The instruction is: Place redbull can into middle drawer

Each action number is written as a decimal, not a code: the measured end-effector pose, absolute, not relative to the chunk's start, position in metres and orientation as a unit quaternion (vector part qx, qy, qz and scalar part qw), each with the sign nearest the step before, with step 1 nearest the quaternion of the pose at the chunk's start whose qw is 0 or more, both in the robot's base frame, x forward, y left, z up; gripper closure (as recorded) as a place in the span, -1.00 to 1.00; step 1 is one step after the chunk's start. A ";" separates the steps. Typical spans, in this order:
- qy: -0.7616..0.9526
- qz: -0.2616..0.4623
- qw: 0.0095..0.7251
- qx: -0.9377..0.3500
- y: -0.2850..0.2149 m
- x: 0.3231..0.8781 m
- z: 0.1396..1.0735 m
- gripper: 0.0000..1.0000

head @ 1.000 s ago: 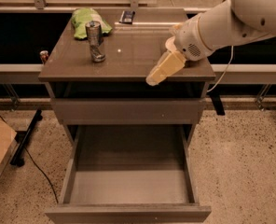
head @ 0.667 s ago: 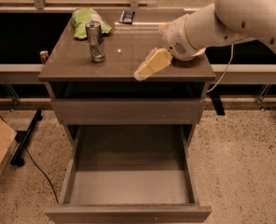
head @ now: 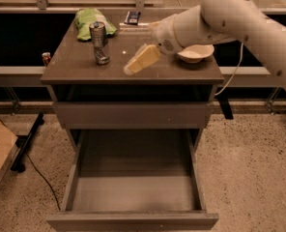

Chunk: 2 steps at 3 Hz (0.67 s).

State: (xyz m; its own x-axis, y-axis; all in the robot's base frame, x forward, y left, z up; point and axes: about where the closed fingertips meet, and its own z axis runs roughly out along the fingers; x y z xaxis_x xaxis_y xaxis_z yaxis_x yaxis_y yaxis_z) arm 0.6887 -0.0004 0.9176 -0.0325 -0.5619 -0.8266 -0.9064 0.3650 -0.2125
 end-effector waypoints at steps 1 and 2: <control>0.683 0.217 0.458 -0.526 0.017 0.714 0.916 -1.00; 0.674 0.236 0.461 -0.527 0.035 0.734 0.915 -1.00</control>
Offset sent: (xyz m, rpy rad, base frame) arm 0.0735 0.0545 0.0025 0.1249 0.0179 0.0825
